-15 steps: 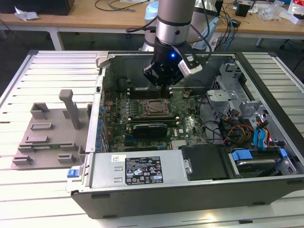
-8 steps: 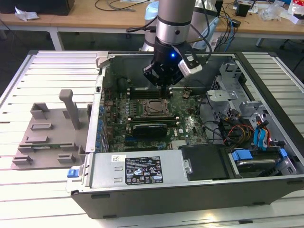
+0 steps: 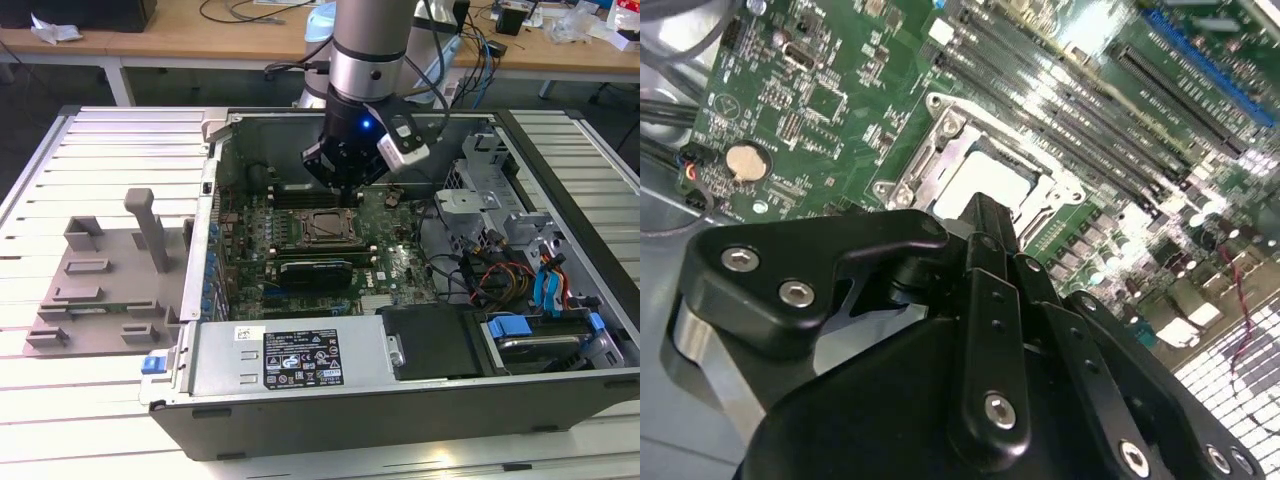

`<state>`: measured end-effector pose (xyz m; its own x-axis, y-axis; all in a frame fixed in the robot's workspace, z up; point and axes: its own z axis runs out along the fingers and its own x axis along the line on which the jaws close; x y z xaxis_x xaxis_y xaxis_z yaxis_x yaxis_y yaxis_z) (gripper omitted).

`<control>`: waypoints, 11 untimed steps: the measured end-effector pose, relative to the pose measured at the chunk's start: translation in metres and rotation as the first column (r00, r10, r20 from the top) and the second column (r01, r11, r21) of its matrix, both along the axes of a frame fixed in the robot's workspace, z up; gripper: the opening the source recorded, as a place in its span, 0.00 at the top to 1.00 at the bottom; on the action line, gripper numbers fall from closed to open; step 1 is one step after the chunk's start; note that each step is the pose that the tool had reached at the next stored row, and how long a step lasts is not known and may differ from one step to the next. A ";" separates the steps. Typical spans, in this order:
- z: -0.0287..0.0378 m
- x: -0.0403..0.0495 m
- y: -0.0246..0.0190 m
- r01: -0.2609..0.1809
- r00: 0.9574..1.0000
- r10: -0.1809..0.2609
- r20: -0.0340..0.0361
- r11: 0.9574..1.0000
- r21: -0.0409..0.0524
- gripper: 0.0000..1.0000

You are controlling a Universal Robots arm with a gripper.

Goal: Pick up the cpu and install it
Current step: 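Install the second cpu locking lever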

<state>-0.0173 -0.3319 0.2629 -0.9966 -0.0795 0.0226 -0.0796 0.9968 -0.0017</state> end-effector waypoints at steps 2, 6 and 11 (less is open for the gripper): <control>0.0000 0.0000 -0.0053 0.000 1.000 0.000 0.000 1.000 0.000 0.89; -0.0009 -0.0006 -0.0336 0.000 1.000 0.000 0.000 0.998 0.064 0.89; -0.0068 -0.0090 -0.0554 0.000 1.000 0.000 0.000 0.993 0.119 0.89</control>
<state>-0.0263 -0.3873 0.2562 -0.9966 -0.0816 0.0130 -0.0796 0.9899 0.1171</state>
